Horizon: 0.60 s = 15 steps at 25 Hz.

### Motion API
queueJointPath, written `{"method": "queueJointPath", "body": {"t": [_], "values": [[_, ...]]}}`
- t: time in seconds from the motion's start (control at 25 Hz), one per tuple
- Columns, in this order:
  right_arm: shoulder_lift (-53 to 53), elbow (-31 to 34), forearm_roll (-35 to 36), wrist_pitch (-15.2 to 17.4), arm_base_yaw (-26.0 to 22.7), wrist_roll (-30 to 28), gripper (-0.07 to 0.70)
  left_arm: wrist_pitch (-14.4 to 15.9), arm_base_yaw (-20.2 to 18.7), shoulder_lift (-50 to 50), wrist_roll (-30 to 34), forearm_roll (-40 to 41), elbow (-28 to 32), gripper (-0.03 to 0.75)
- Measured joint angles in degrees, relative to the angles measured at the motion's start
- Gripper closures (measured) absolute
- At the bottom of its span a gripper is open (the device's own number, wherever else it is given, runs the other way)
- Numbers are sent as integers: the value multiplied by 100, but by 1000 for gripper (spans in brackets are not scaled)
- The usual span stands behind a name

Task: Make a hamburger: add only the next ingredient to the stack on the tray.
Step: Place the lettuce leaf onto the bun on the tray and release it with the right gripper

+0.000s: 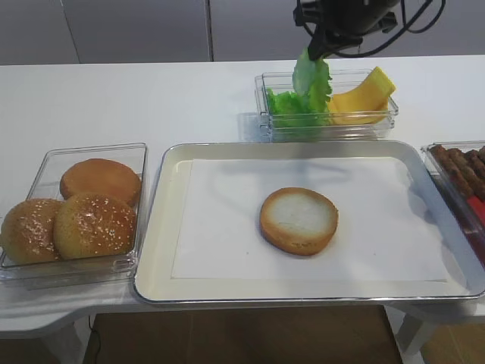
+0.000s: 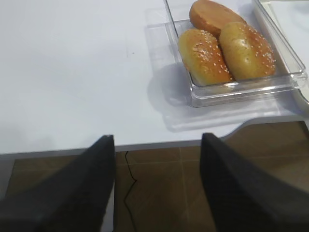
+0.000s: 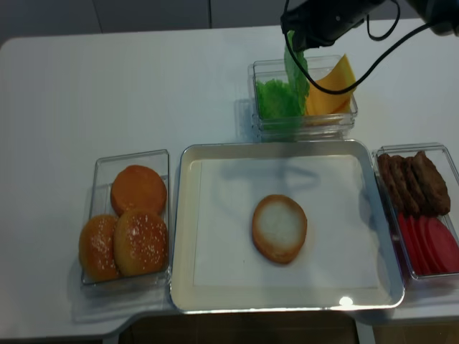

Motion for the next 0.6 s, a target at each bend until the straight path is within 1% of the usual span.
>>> {"method": "queueJointPath", "body": {"t": [0.24,0.4,0.6], "values": [[307,0,509,-72,157,-233,615,0,0,0,0,0,0,299],[413,0,659,-93,296,-271,615,0,0,0,0,0,0,299],[413,0,1042,-112,317,-357,615,0,0,0,0,0,0,299]]}}
